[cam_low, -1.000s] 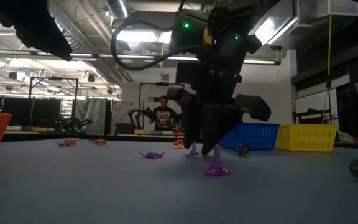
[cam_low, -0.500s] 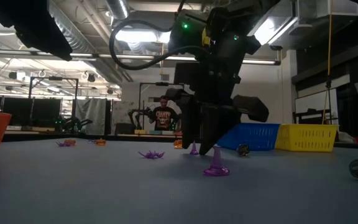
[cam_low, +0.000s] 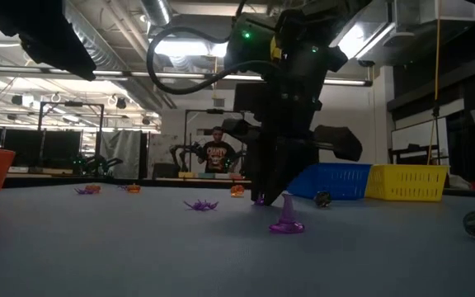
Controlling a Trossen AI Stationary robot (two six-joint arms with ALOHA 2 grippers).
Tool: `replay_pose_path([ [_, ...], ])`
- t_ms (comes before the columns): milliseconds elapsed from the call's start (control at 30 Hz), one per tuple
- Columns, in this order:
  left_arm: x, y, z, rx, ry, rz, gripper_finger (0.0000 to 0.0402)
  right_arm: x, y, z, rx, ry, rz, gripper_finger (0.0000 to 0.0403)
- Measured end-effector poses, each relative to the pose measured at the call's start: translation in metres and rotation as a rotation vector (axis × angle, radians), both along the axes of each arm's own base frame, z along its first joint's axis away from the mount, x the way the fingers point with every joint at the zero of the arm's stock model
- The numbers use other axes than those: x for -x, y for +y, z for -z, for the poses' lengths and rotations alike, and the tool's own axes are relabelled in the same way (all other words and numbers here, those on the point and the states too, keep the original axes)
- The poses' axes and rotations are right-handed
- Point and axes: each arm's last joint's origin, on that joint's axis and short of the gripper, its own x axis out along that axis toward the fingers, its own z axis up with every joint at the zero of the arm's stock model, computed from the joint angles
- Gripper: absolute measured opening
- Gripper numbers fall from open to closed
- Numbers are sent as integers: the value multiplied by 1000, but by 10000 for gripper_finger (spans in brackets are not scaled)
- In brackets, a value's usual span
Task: Sort Halloween decoration
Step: Put the violet witch hat toy into the orange bin
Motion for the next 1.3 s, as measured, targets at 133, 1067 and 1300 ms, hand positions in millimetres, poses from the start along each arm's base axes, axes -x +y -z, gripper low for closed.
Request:
replay_pose_path([
  [133, 0, 0, 0, 0, 0, 0, 167, 0, 0, 0, 3, -2, 2, 42],
  [1067, 13, 25, -18, -105, -83, -121, 167, -49, 16, -58, -197, -414, 7, 26],
  [1300, 26, 45, -28, -137, -88, -189, 167, -68, 43, -73, -294, -714, -43, 26],
])
